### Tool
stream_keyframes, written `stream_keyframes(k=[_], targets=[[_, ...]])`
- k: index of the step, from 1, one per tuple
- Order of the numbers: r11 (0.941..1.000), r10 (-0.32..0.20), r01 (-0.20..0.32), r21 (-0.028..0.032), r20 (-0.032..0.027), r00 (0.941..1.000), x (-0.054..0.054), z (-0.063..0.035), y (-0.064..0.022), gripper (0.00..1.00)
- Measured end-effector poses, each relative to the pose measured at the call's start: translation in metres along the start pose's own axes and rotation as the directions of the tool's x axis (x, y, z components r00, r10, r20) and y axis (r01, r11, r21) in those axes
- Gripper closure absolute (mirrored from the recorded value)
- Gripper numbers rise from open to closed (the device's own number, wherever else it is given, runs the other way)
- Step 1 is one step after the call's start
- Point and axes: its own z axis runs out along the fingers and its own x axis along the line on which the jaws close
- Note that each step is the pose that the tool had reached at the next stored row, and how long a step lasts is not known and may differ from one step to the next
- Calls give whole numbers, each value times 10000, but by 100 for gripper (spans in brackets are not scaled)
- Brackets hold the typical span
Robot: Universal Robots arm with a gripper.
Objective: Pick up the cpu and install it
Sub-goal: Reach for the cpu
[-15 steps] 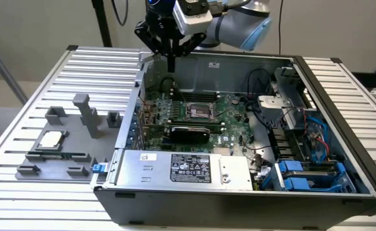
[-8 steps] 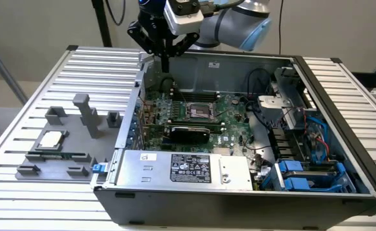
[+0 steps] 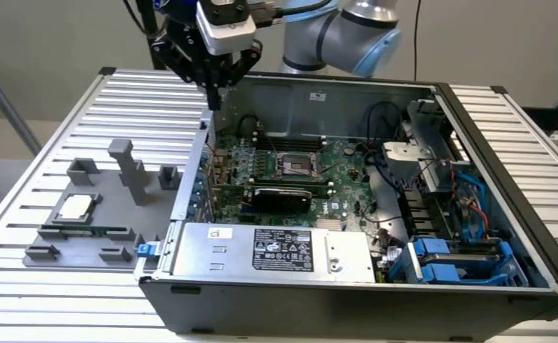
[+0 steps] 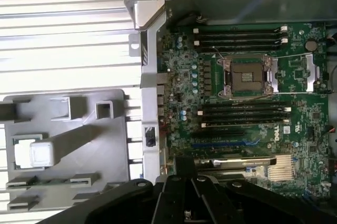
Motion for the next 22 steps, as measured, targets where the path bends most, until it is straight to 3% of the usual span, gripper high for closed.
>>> stream_keyframes(k=[13, 22], targets=[[10000, -1, 1, 0, 0, 10000, 581, -19, -176, 89], [10000, -1, 1, 0, 0, 10000, 986, -17, -252, 89]])
